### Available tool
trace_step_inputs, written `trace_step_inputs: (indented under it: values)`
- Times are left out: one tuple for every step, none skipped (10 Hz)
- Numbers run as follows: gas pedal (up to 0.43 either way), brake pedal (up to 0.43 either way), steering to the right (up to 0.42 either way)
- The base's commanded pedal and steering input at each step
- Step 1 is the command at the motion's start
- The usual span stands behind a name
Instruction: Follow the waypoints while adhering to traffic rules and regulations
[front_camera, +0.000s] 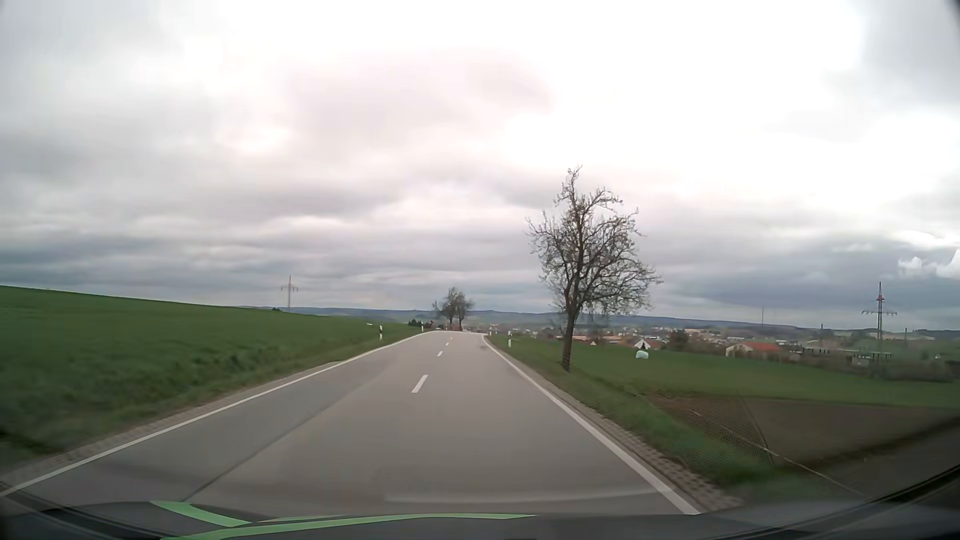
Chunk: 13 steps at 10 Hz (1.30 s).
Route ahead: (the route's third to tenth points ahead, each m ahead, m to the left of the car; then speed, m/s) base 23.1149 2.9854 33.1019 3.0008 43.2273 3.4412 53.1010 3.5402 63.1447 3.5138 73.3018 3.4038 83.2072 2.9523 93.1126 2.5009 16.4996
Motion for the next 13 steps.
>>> trace_step_inputs:
  values:
    - [0.157, 0.000, -0.012]
    - [0.157, 0.000, -0.011]
    - [0.157, 0.000, -0.009]
    - [0.157, 0.000, -0.007]
    - [0.157, 0.000, -0.006]
    - [0.157, 0.000, -0.004]
    - [0.157, 0.000, -0.004]
    - [0.157, 0.000, -0.003]
    - [0.157, 0.000, -0.001]
    - [0.157, 0.000, 0.000]
    - [0.157, 0.000, 0.001]
    - [0.150, 0.000, 0.002]
    - [0.150, 0.000, 0.002]
